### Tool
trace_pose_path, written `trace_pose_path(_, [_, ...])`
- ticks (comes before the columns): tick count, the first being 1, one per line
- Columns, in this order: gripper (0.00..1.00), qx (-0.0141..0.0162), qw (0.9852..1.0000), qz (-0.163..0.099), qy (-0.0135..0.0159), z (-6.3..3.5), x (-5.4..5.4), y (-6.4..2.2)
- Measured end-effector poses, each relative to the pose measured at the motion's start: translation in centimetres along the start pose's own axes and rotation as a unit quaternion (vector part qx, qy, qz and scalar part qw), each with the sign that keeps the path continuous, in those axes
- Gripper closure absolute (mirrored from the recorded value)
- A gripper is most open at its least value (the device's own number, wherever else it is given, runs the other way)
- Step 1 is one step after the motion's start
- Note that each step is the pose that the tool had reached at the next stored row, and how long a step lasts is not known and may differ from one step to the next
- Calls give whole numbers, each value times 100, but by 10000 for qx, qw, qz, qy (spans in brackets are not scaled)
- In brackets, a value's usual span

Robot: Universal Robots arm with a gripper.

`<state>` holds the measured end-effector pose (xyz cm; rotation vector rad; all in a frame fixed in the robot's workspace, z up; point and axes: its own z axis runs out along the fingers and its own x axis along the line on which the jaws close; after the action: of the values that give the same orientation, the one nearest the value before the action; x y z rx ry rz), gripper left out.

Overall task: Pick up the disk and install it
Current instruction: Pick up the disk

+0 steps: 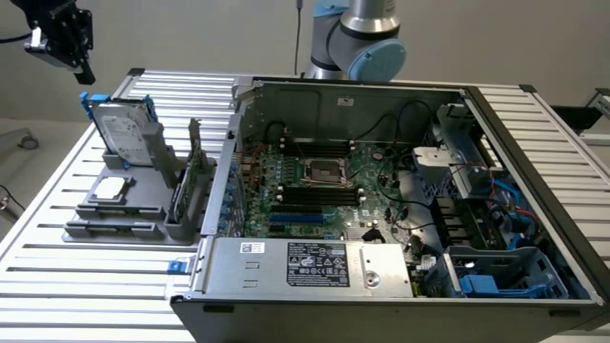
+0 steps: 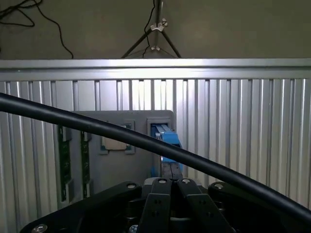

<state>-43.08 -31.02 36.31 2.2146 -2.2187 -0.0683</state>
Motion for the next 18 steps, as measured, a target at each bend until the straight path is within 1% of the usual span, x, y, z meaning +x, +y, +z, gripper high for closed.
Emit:
trace_pose_path(1, [89, 4, 10000, -59, -7, 8, 0, 1])
trace_pose_path(2, [89, 10, 9999, -105, -21, 16, -2, 5])
trace_pose_path(4, [89, 22, 9999, -156, -63, 29, -12, 11])
trace_pose_path(5, [89, 22, 9998, -169, -72, 29, -22, 13])
trace_pose_path(9, [88, 26, 9998, -171, -73, 30, -23, 16])
trace_pose_path(10, [83, 26, 9998, -171, -73, 31, -22, 16])
trace_pose_path(12, [70, 26, 9998, -171, -73, 30, -23, 16])
trace_pose_path(13, [70, 28, 9998, -171, -73, 31, -22, 16])
trace_pose_path(14, [64, 34, 9998, -171, -73, 33, -22, 16])
trace_pose_path(15, [64, 50, 9998, -172, -74, 42, -22, 16])
trace_pose_path(16, [58, 68, 9998, -172, -73, 53, -22, 16])
trace_pose_path(18, [58, 97, 9998, -173, -72, 83, -21, 15])
